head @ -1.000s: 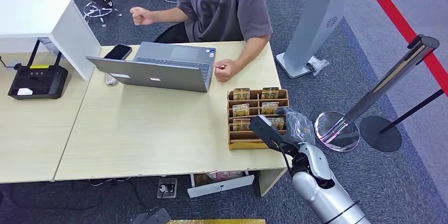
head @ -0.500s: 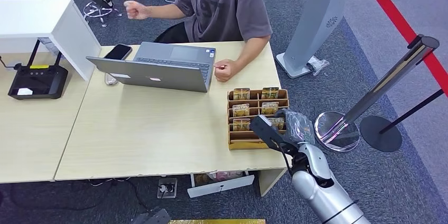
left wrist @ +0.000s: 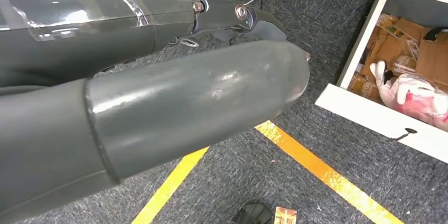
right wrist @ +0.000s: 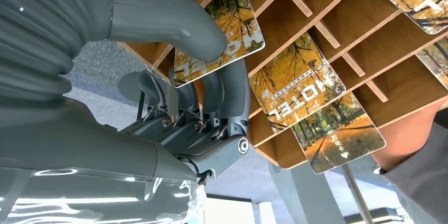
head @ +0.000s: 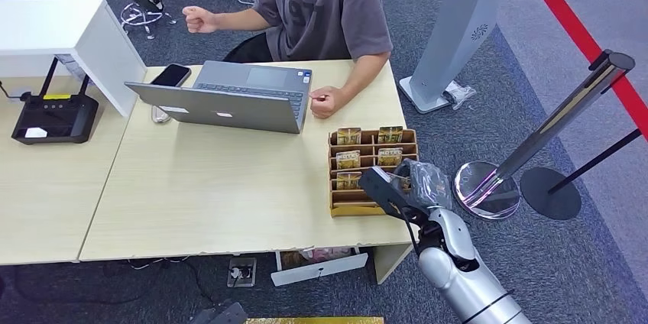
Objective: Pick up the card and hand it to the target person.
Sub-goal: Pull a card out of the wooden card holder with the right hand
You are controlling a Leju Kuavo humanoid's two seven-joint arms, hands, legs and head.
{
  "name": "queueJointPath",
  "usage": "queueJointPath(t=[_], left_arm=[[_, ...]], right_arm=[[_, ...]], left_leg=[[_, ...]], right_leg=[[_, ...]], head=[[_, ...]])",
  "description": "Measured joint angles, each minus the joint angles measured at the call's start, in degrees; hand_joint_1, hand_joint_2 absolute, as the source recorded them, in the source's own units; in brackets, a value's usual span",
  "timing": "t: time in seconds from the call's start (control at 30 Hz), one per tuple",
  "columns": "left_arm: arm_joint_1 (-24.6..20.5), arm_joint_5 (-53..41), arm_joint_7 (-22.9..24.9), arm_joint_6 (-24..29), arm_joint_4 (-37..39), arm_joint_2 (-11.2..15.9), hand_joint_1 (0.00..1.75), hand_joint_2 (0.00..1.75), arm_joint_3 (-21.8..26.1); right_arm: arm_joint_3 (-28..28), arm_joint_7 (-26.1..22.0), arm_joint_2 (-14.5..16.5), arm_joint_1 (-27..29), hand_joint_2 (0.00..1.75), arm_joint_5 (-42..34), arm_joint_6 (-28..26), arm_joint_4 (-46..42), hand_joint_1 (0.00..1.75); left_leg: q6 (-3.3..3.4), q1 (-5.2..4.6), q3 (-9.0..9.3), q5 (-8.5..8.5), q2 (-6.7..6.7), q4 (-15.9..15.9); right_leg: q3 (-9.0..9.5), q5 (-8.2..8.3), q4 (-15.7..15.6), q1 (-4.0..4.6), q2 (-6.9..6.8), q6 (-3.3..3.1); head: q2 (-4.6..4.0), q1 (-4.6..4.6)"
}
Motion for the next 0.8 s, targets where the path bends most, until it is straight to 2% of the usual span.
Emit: queueJointPath(t=[0.43,0.8], left_arm=[[0.0,-0.7,-0.9,-0.2,0.0,0.0,0.00,0.00,0.0],[0.0,-1.3,-1.2,-0.2,0.0,-0.1,0.00,0.00,0.1]], right_arm=[[-1.0,-0.5,0.5,0.1,1.75,1.8,-0.2,-0.3,1.40],[-4.6,1.7,0.1,0.1,1.75,7.9,2.0,-7.6,1.40]], left_leg=[[0.00,0.00,0.00,0.00,0.00,0.0],[0.00,0.00,0.00,0.00,0.00,0.0]], right_leg=[[0.00,0.00,0.0,0.00,0.00,0.00],[-0.01,0.00,0.0,0.00,0.00,0.01]], head=[[0.00,0.00],[0.00,0.00]])
